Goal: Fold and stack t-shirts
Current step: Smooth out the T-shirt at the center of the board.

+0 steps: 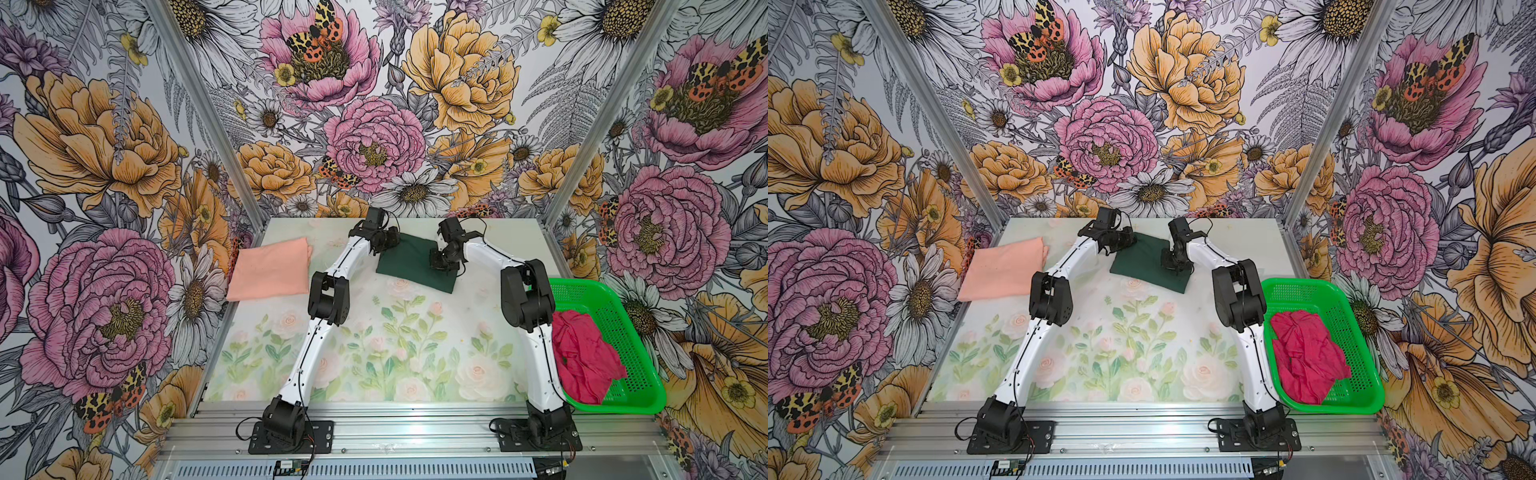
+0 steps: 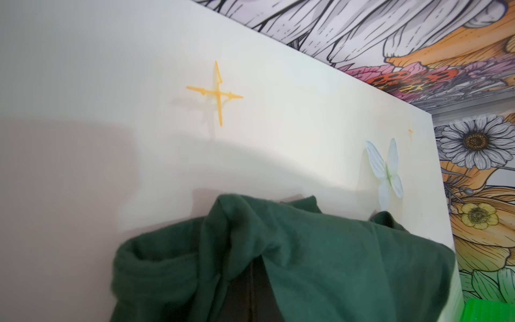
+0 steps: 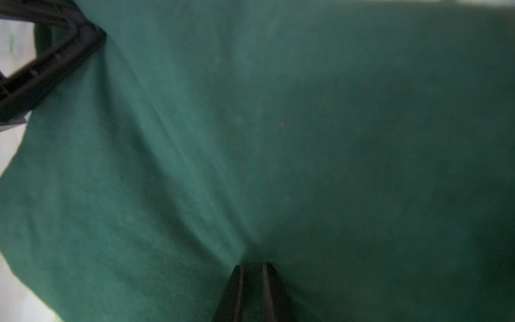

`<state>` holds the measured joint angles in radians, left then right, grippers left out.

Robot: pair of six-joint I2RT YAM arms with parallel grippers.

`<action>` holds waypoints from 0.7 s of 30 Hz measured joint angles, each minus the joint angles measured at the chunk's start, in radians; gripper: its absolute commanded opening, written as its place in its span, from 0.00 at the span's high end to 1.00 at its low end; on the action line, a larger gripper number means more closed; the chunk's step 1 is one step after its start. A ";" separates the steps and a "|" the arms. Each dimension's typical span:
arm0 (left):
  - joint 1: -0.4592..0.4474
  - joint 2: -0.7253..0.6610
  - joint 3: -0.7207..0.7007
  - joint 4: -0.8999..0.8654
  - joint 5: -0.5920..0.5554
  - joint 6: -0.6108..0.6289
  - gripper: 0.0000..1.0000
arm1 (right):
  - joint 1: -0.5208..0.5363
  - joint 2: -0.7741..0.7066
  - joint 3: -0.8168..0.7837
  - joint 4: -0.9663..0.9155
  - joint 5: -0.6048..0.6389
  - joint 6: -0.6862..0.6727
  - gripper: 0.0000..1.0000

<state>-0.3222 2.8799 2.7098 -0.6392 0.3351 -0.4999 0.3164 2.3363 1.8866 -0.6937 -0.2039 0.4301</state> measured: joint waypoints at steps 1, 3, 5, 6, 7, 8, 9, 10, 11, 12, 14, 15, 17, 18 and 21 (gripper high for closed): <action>0.000 0.000 0.000 0.000 -0.002 -0.010 1.00 | -0.003 -0.005 -0.007 0.003 0.001 0.005 0.81; 0.001 0.000 -0.006 0.004 -0.003 -0.028 1.00 | -0.007 -0.027 -0.043 0.003 0.010 0.015 0.81; 0.003 -0.002 -0.017 0.017 -0.002 -0.043 1.00 | -0.017 -0.051 -0.086 0.002 0.020 0.023 0.80; 0.003 -0.007 -0.029 0.024 -0.002 -0.048 1.00 | -0.025 -0.066 -0.105 0.002 0.028 0.026 0.80; 0.003 -0.016 -0.047 0.035 -0.002 -0.053 1.00 | -0.033 -0.080 -0.124 -0.001 0.037 0.026 0.79; 0.004 -0.023 -0.061 0.042 -0.002 -0.053 1.00 | -0.041 -0.092 -0.140 -0.003 0.042 0.026 0.79; 0.004 -0.033 -0.083 0.053 -0.002 -0.053 1.00 | -0.051 -0.105 -0.158 -0.012 0.055 0.029 0.79; 0.004 -0.047 -0.108 0.065 -0.003 -0.053 1.00 | -0.061 -0.113 -0.170 -0.020 0.060 0.029 0.79; 0.005 -0.060 -0.132 0.073 -0.003 -0.052 1.00 | -0.070 -0.118 -0.178 -0.024 0.061 0.030 0.79; 0.005 -0.074 -0.158 0.080 -0.003 -0.052 1.00 | -0.079 -0.122 -0.183 -0.024 0.061 0.032 0.79; 0.007 -0.107 -0.217 0.094 -0.008 -0.050 1.00 | -0.088 -0.126 -0.192 -0.025 0.064 0.032 0.80; 0.007 -0.126 -0.248 0.100 -0.016 -0.046 1.00 | -0.089 -0.129 -0.200 -0.026 0.070 0.033 0.80; 0.006 -0.169 -0.314 0.101 -0.044 -0.027 1.00 | -0.094 -0.135 -0.211 -0.026 0.076 0.033 0.81; 0.005 -0.194 -0.349 0.099 -0.066 -0.015 1.00 | -0.093 -0.143 -0.217 -0.029 0.081 0.033 0.81; -0.001 -0.267 -0.436 0.068 -0.169 0.031 1.00 | -0.093 -0.183 -0.245 -0.059 0.108 0.032 0.81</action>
<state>-0.3233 2.6125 2.2742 -0.5709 0.1658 -0.4690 0.2234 2.1536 1.6413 -0.7525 -0.0956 0.4625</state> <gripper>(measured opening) 0.042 0.191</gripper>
